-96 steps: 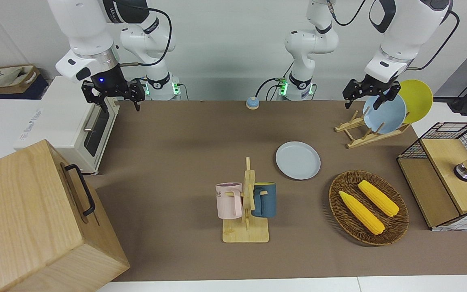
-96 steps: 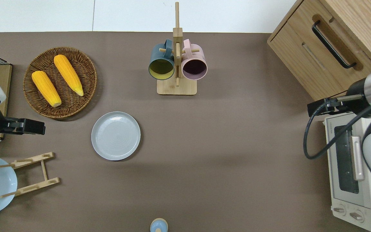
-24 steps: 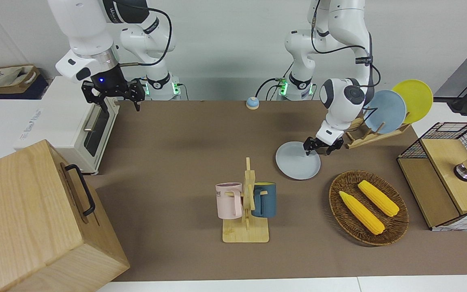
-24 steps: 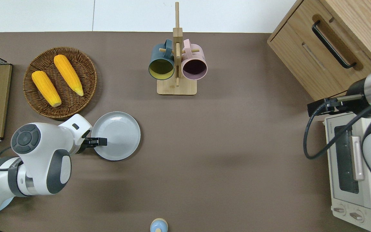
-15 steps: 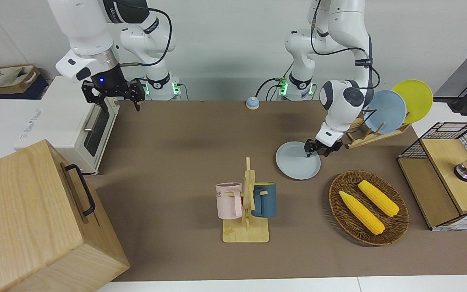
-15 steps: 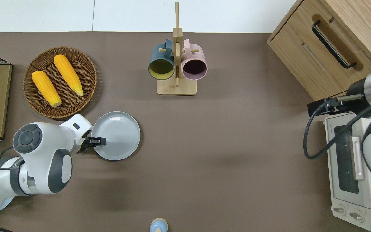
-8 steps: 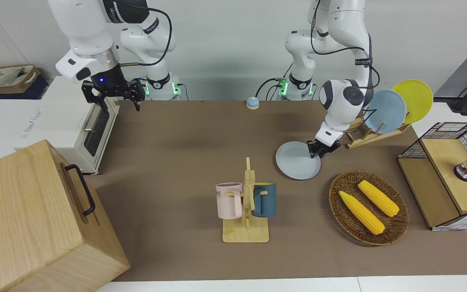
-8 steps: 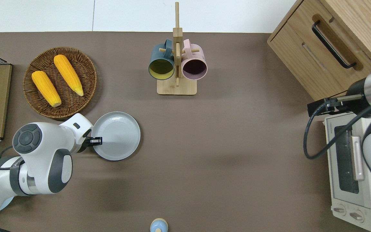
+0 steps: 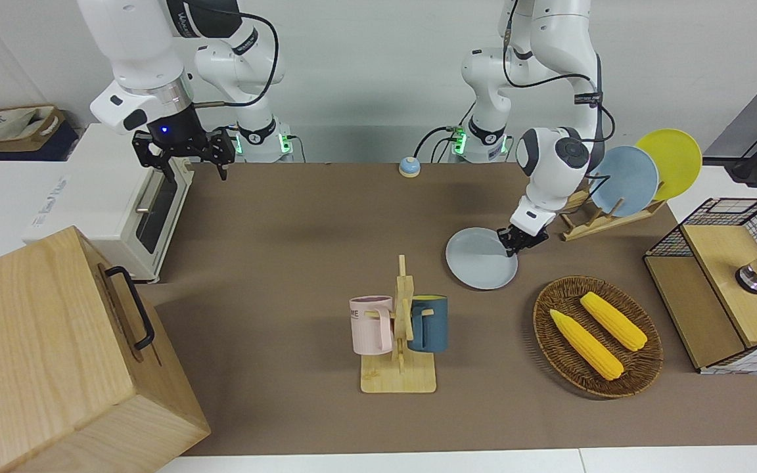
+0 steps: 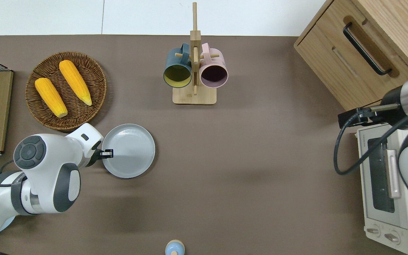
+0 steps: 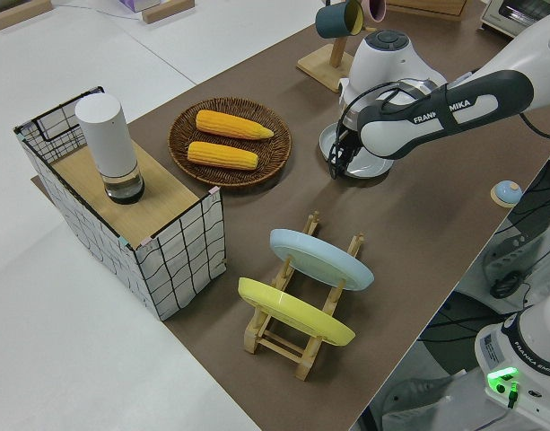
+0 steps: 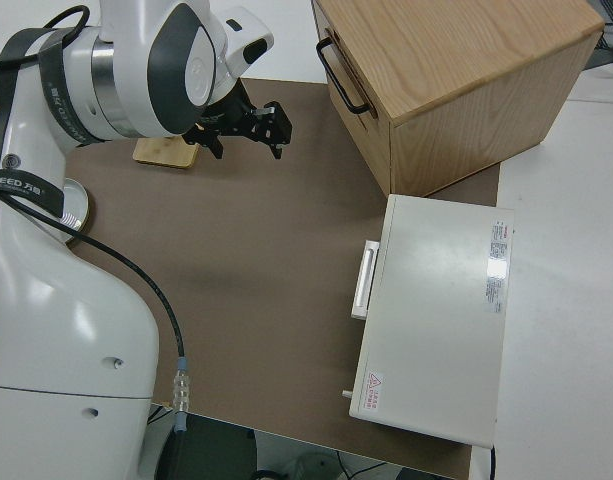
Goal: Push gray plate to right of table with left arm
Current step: 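Push the gray plate with the left gripper toward the toaster oven side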
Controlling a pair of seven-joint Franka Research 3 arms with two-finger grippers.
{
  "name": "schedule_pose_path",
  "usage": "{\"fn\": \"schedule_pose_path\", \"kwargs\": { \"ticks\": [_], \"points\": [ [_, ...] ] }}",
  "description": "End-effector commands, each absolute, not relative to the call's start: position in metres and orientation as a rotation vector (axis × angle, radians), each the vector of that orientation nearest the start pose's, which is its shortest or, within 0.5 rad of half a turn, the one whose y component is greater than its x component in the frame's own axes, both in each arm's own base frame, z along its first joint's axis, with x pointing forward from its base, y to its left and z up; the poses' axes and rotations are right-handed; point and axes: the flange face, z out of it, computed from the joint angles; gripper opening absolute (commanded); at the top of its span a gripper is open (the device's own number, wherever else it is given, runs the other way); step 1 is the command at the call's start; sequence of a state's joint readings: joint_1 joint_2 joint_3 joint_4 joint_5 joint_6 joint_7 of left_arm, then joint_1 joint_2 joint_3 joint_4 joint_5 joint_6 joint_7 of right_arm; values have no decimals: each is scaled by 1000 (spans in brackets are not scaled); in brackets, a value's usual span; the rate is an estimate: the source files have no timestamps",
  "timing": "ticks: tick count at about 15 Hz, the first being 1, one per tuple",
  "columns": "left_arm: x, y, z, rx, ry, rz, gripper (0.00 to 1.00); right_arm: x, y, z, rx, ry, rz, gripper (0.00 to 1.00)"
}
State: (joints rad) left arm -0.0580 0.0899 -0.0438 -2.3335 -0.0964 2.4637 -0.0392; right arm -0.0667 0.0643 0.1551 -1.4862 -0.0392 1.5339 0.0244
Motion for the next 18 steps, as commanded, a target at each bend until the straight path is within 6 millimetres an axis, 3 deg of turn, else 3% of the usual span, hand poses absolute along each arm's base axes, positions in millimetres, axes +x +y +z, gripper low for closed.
{"fn": "schedule_pose_path", "kwargs": {
  "ticks": [1,8,14,18],
  "points": [
    [510,-61,293,-3202,16,-44,0,566,43,628,-3164,-92,28,983],
    [505,-91,290,-3203,-14,-30,0,566,43,628,-3164,-92,28,983],
    [495,-137,288,-3205,-44,-22,0,566,43,628,-3164,-92,28,983],
    [485,-179,280,-3211,-90,-37,0,566,43,628,-3164,-92,28,983]
  ]
}}
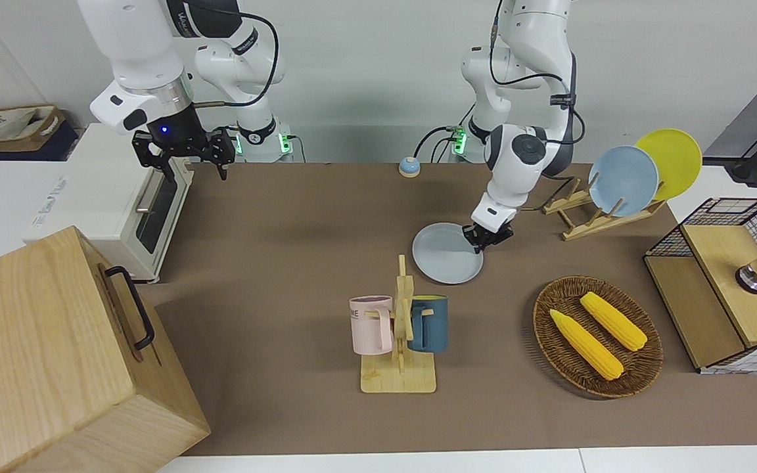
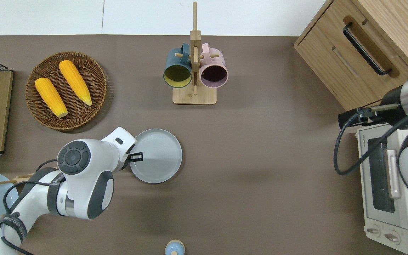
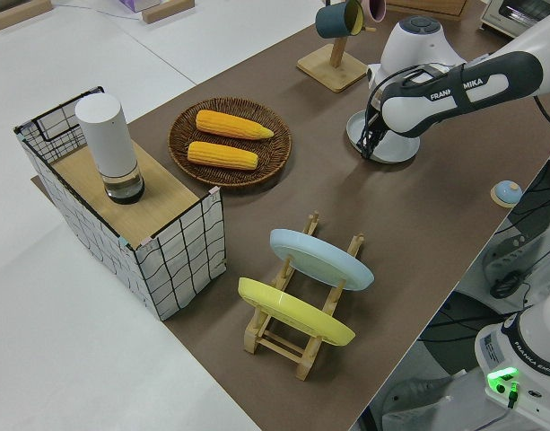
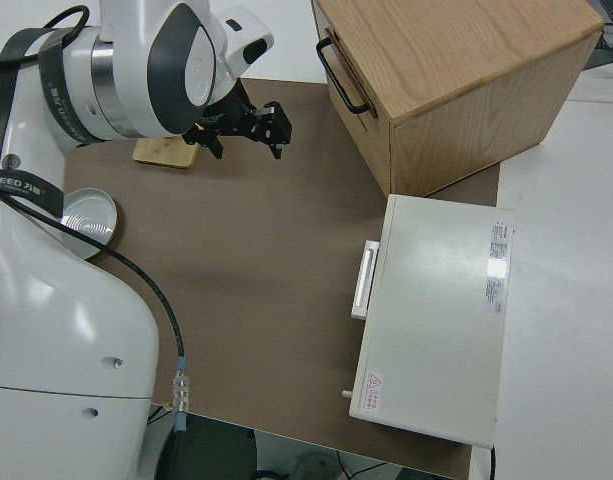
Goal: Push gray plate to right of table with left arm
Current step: 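Push the gray plate with the left gripper toward the toaster oven side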
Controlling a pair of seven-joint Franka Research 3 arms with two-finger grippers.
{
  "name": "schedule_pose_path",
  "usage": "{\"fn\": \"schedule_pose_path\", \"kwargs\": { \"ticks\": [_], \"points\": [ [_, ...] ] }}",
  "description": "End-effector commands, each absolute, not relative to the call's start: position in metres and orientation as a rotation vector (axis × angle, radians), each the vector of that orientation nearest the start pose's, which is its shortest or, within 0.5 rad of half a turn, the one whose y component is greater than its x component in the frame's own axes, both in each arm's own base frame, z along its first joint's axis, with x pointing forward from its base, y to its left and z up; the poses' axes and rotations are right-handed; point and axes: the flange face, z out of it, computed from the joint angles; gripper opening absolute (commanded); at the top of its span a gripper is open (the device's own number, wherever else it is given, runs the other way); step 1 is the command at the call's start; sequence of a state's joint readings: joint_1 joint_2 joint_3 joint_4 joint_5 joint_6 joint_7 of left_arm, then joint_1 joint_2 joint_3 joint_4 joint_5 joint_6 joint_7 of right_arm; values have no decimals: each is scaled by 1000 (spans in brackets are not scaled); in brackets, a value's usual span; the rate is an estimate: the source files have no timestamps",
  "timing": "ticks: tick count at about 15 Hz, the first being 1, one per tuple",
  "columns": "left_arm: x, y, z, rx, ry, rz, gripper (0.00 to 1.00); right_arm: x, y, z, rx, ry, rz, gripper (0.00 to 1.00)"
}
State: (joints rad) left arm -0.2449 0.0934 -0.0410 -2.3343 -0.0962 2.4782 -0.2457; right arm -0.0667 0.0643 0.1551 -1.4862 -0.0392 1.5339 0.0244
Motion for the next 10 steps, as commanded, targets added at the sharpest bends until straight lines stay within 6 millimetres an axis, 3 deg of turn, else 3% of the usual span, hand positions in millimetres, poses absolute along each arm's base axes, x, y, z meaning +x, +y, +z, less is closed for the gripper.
{"fn": "schedule_pose_path", "kwargs": {
  "ticks": [1,10],
  "points": [
    [482,-189,280,-3212,-110,-39,0,566,43,628,-3164,-92,28,983],
    [451,-266,269,-3229,-183,-59,0,566,43,628,-3164,-92,28,983]
  ]
}}
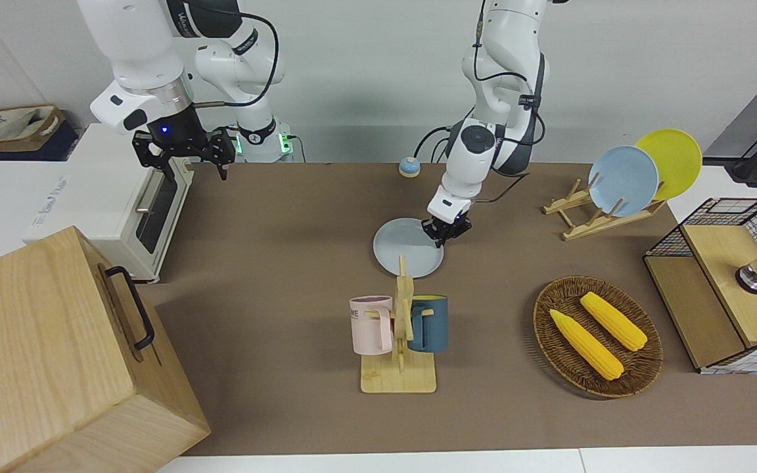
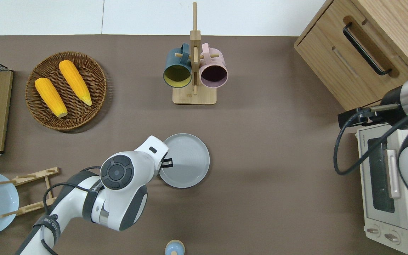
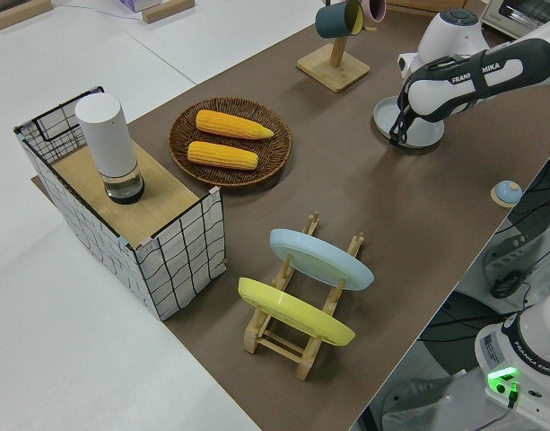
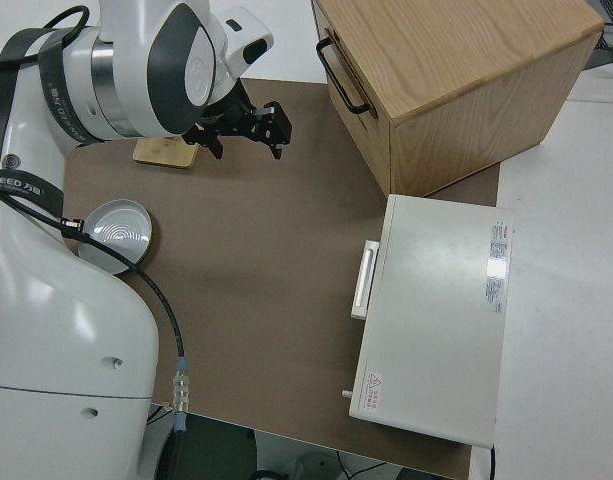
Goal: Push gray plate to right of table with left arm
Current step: 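Push the gray plate with the left gripper toward the toaster oven side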
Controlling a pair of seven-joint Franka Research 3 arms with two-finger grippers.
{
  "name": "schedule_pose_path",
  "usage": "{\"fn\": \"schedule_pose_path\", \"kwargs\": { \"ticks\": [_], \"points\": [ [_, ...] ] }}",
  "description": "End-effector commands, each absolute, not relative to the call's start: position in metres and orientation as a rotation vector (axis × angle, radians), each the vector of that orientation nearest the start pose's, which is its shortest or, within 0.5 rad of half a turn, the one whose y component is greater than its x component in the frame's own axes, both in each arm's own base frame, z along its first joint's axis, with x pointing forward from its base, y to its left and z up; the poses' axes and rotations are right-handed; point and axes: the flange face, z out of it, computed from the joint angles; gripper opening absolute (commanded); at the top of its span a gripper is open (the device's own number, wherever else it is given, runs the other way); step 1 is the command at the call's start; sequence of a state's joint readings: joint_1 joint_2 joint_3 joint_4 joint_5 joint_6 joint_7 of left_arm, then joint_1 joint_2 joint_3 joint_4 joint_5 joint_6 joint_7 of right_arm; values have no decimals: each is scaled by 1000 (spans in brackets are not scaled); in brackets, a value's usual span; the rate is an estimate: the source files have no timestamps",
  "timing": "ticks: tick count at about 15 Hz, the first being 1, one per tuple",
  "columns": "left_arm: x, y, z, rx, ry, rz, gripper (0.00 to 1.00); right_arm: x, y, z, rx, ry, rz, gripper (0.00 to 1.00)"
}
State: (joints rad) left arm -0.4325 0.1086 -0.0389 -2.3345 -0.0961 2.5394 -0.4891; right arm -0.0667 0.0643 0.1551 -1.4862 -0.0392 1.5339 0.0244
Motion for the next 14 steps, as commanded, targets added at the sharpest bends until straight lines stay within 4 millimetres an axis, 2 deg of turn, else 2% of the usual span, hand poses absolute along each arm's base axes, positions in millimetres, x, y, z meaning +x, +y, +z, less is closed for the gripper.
{"fn": "schedule_pose_path", "kwargs": {
  "ticks": [1,4,9,12,14],
  "points": [
    [448,-274,266,-3229,-191,-56,0,566,43,628,-3164,-92,28,983],
    [437,-298,259,-3241,-222,-81,0,566,43,628,-3164,-92,28,983],
    [422,-339,263,-3256,-238,-88,0,566,43,628,-3164,-92,28,983],
    [414,-371,264,-3266,-269,-96,0,566,43,628,-3164,-92,28,983],
    [407,-398,257,-3267,-275,-87,0,566,43,628,-3164,-92,28,983]
  ]
}}
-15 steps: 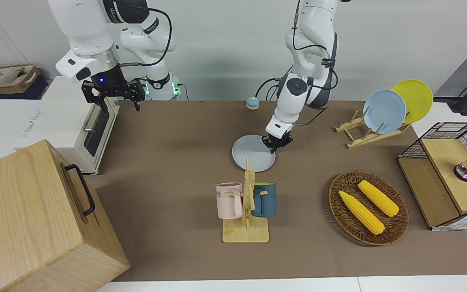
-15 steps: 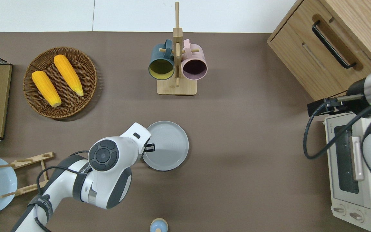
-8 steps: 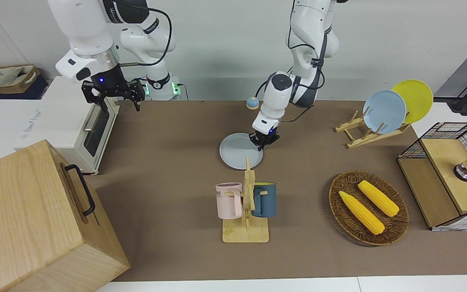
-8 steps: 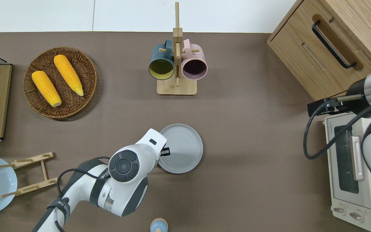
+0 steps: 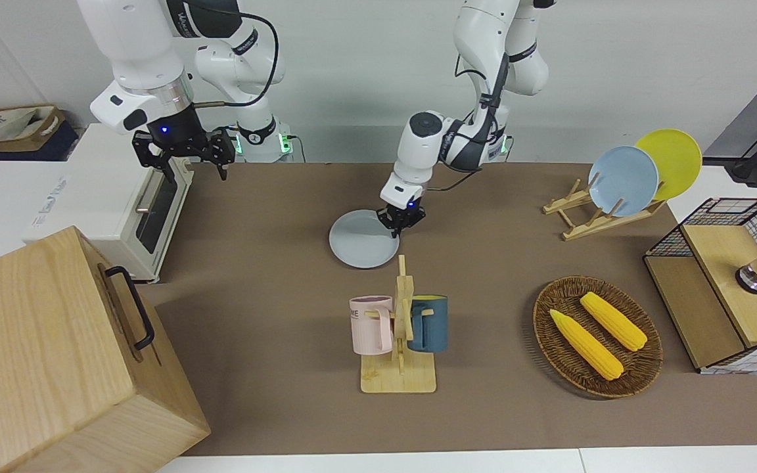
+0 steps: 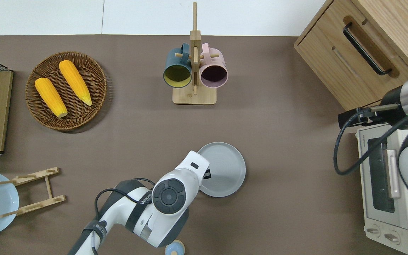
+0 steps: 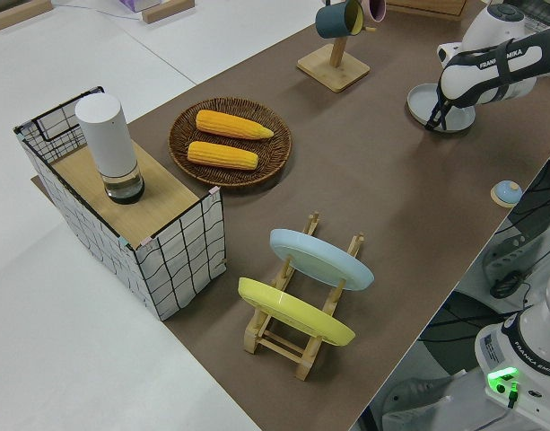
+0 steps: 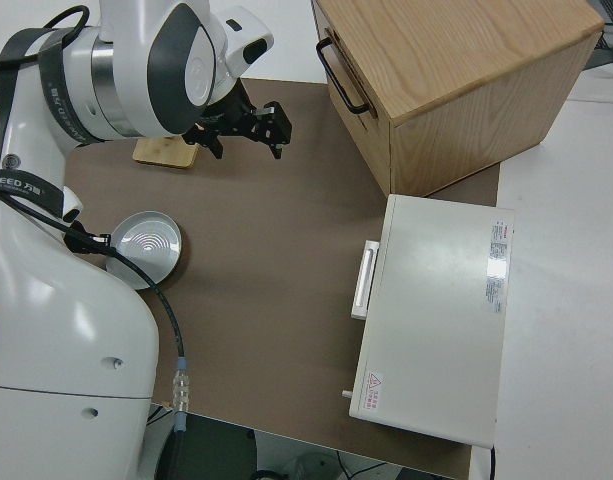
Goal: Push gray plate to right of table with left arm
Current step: 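Push the gray plate with the left gripper toward the toaster oven side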
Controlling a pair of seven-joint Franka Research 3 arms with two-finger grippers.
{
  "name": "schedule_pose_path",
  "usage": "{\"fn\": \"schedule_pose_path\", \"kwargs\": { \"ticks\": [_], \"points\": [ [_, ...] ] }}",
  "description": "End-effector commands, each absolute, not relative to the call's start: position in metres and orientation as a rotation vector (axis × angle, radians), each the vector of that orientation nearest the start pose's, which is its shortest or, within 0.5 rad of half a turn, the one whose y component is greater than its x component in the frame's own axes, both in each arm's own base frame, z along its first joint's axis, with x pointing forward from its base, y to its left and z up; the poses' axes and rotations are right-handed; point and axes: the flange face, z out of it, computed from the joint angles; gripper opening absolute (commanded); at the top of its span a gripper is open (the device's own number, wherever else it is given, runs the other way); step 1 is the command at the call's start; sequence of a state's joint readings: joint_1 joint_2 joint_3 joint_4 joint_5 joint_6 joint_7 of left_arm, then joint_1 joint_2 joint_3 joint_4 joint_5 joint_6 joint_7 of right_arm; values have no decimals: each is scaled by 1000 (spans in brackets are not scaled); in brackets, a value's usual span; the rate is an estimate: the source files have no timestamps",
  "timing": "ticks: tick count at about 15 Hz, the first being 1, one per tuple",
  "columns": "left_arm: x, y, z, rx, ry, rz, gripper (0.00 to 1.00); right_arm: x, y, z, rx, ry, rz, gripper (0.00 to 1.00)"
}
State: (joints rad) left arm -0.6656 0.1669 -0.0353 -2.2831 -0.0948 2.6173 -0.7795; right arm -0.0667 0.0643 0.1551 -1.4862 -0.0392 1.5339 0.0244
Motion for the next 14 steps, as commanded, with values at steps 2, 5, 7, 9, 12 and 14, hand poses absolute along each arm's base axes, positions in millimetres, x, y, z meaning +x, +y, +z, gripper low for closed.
{"fn": "schedule_pose_path", "kwargs": {
  "ticks": [2,5,7,9,12,14],
  "points": [
    [406,-417,251,-3272,-292,-84,0,566,43,628,-3164,-92,28,983],
    [401,-449,247,-3282,-331,-85,0,566,43,628,-3164,-92,28,983],
    [401,-463,249,-3291,-337,-89,0,566,43,628,-3164,-92,28,983],
    [397,-476,257,-3306,-356,-99,0,566,43,628,-3164,-92,28,983],
    [388,-492,260,-3315,-351,-98,0,566,43,628,-3164,-92,28,983],
    [389,-497,265,-3324,-362,-104,0,566,43,628,-3164,-92,28,983]
  ]
}}
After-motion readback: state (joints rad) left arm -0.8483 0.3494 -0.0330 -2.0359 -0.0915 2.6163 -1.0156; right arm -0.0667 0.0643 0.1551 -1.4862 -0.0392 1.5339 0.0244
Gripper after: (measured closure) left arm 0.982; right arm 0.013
